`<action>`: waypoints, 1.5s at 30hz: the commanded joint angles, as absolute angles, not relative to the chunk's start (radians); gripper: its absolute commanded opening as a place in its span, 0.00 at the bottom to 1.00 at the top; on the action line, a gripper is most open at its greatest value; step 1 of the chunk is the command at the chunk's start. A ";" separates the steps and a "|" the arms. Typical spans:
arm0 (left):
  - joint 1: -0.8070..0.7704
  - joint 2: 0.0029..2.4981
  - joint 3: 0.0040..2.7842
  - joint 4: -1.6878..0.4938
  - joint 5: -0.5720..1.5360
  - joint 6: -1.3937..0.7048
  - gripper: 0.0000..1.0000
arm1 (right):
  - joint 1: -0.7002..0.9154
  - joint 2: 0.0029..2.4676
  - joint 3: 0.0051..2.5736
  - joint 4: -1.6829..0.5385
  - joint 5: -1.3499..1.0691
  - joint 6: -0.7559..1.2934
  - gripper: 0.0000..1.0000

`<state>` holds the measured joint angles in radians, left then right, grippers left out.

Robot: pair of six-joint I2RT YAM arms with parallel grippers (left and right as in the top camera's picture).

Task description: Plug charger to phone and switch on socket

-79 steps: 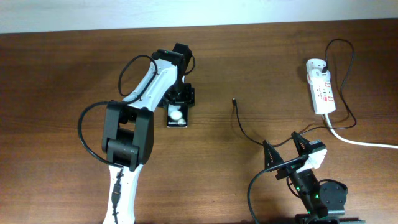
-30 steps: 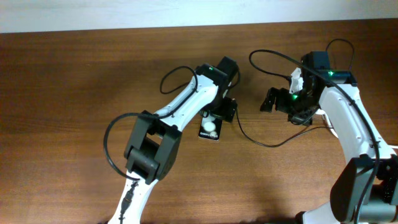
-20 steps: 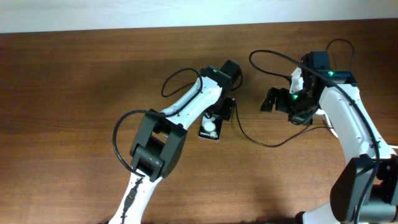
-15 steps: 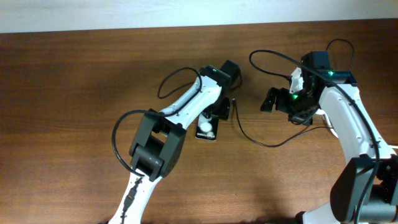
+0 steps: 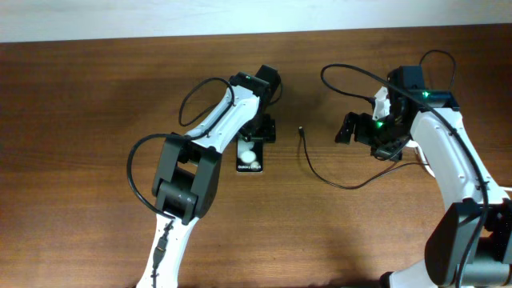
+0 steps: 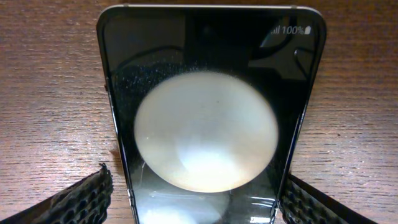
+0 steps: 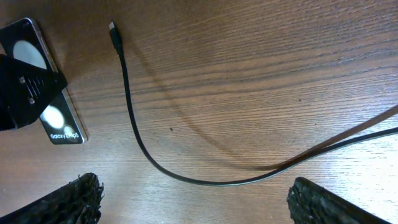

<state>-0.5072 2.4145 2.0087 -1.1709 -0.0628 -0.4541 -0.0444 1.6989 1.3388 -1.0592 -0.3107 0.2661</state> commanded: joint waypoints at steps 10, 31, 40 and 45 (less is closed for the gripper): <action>-0.523 2.491 1.977 -1.210 -0.009 -0.482 0.90 | -0.049 1.690 1.345 -1.059 -0.302 0.268 0.99; -0.505 2.349 1.977 -1.156 0.006 -0.418 0.68 | -0.049 1.690 1.345 -1.059 -0.302 0.268 0.99; -0.455 2.345 1.977 -1.162 0.113 -0.372 0.69 | -0.038 1.690 1.345 -1.110 -0.524 0.171 0.94; -0.429 2.345 1.977 -1.183 0.199 -0.319 0.68 | 0.141 1.691 1.167 -0.877 -0.661 0.155 0.83</action>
<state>-0.4530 2.3898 1.9820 -1.1637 0.1326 -0.3588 0.0883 1.6917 1.2251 -0.9451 -0.5503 0.1730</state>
